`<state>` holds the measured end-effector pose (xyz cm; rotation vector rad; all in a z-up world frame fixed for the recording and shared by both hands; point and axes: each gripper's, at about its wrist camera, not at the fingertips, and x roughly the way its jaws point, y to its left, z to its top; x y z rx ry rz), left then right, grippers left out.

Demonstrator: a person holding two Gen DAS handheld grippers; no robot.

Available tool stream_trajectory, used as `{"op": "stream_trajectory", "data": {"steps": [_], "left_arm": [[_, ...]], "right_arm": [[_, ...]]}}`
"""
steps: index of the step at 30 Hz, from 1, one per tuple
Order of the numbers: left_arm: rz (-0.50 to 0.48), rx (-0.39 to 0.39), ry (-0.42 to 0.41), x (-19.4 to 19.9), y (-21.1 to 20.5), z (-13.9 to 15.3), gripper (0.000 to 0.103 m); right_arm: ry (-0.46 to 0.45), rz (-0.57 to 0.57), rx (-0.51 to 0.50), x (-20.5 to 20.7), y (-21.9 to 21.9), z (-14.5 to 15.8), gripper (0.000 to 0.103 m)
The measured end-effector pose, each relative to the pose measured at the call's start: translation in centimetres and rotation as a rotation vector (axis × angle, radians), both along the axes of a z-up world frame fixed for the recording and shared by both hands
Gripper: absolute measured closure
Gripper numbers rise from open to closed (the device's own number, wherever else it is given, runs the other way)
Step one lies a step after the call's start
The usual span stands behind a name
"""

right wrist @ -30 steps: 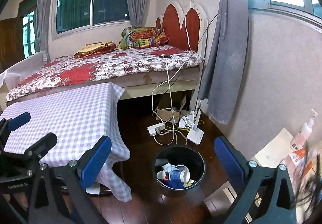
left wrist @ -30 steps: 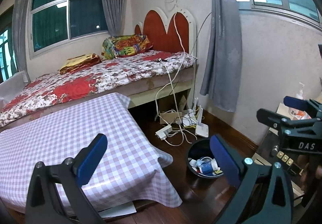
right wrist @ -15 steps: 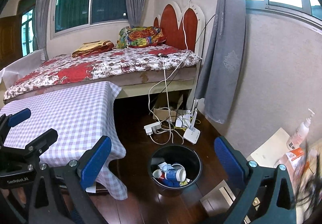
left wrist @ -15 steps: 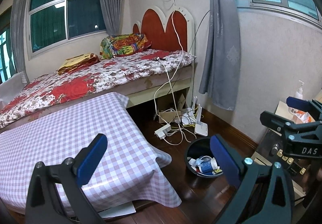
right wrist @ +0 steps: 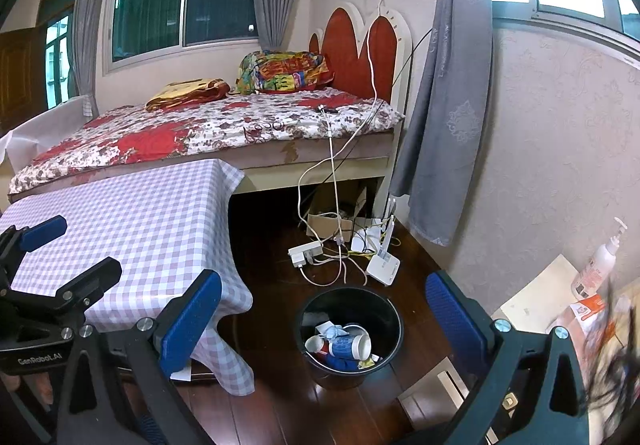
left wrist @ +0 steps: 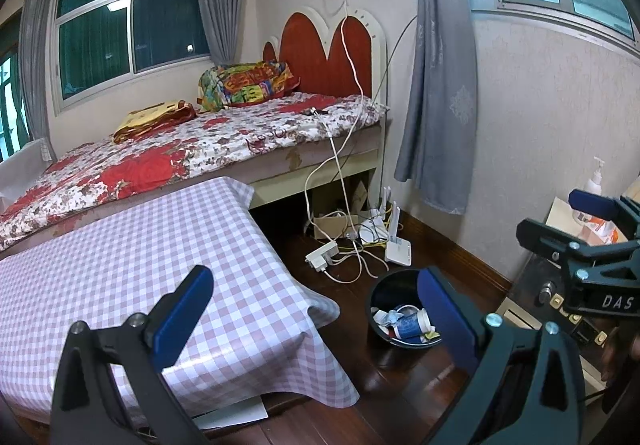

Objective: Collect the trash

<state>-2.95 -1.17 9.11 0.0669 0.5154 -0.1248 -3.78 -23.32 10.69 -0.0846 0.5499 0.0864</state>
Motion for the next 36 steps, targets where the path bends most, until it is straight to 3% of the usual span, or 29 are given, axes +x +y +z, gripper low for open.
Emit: {"op": "stream_trajectory", "data": {"steps": [36], "left_arm": [[-0.032, -0.024, 0.025, 0.02, -0.25, -0.34, 0.001]], "right_arm": [[0.015, 0.001, 0.000, -0.18, 0.21, -0.57, 0.000]]}}
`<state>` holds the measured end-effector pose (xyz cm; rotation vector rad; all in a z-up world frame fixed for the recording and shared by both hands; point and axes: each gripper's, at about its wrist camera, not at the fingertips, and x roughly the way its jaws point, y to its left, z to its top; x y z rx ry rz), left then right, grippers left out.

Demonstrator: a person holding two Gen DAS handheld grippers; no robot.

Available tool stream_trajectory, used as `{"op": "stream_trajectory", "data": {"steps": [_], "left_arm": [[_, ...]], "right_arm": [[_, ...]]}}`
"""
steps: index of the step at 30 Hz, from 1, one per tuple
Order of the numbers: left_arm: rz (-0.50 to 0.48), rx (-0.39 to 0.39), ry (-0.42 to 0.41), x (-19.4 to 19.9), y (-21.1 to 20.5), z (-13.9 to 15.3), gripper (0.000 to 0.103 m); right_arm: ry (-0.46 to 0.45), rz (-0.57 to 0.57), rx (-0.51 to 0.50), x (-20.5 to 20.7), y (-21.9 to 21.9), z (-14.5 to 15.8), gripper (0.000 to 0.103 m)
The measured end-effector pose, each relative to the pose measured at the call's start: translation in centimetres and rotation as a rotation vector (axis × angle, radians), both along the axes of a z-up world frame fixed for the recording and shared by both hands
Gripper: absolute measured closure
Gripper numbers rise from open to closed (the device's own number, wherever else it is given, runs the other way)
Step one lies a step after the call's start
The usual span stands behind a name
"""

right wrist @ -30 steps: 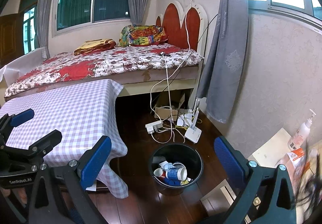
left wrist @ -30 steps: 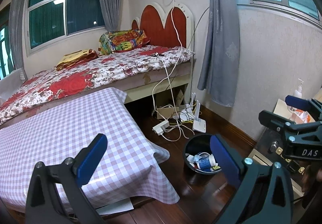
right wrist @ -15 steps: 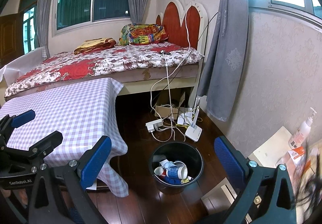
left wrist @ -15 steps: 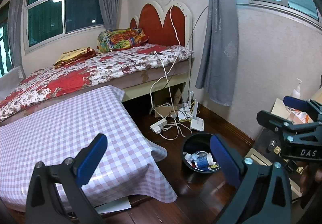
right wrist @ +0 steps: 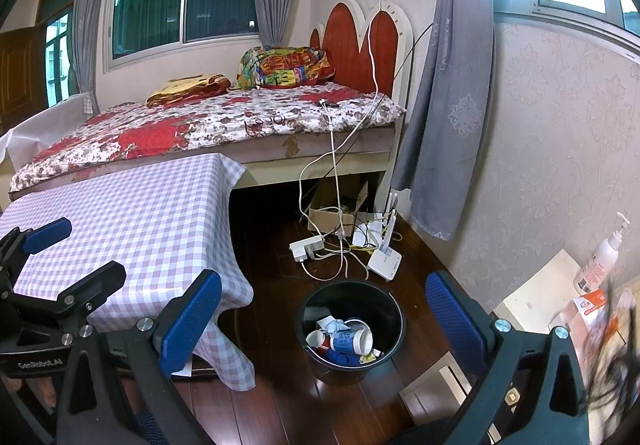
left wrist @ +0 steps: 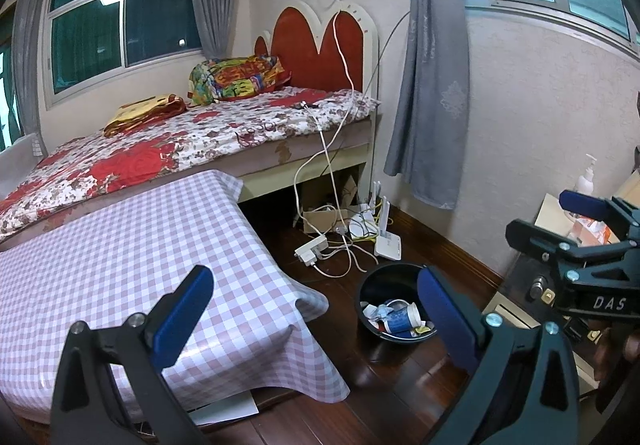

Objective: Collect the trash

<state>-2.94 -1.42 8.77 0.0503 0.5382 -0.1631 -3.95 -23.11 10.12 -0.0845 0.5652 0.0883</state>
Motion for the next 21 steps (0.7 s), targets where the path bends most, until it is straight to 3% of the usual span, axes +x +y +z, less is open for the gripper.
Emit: {"op": "stream_trajectory", "data": {"steps": [15, 21], "left_arm": [[-0.012, 0.017, 0.010, 0.13, -0.37, -0.60, 0.001], [-0.032, -0.016, 0.009, 0.27, 0.06, -0.70, 0.001]], "right_arm": [[0.009, -0.003, -0.002, -0.24, -0.14, -0.39, 0.000], [0.015, -0.004, 0.000, -0.18, -0.33, -0.48, 0.000]]}}
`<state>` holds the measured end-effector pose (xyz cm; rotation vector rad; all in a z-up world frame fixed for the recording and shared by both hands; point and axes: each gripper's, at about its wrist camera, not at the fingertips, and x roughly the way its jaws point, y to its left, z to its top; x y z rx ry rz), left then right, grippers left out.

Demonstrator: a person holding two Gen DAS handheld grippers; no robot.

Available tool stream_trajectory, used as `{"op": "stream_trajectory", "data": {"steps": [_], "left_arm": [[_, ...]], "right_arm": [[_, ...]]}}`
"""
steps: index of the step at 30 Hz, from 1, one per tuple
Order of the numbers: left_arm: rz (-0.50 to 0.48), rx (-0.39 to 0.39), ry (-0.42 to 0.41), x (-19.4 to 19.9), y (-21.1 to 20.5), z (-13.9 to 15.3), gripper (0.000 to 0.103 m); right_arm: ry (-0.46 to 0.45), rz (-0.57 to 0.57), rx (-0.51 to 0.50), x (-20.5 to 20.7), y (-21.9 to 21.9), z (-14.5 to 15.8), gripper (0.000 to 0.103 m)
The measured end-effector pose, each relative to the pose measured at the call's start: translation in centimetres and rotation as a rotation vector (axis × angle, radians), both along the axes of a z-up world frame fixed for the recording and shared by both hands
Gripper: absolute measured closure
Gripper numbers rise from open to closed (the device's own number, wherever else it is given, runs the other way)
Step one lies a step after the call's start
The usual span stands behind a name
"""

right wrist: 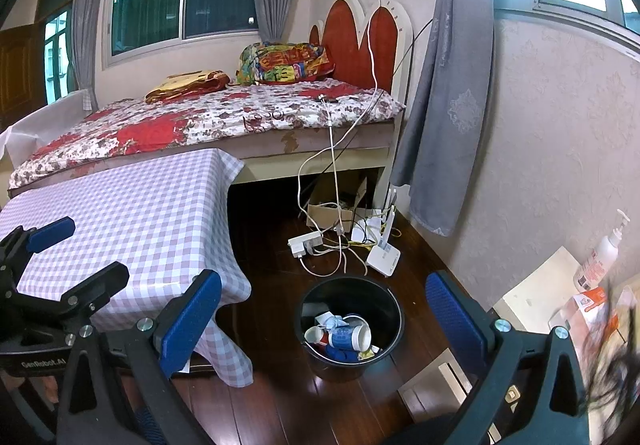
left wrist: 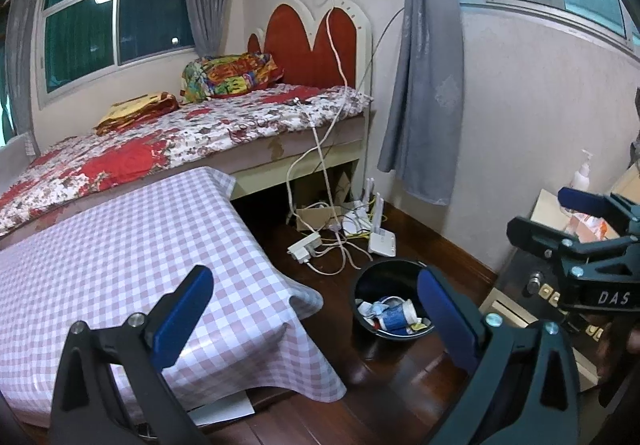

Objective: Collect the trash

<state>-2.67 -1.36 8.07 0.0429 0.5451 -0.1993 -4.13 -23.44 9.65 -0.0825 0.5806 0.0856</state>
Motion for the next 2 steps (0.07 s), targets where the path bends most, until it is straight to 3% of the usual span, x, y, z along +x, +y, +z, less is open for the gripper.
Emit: {"op": "stream_trajectory", "data": {"steps": [2], "left_arm": [[-0.008, -0.010, 0.014, 0.17, 0.01, -0.15, 0.001]], "right_arm": [[-0.001, -0.002, -0.001, -0.03, 0.02, -0.04, 0.000]]}}
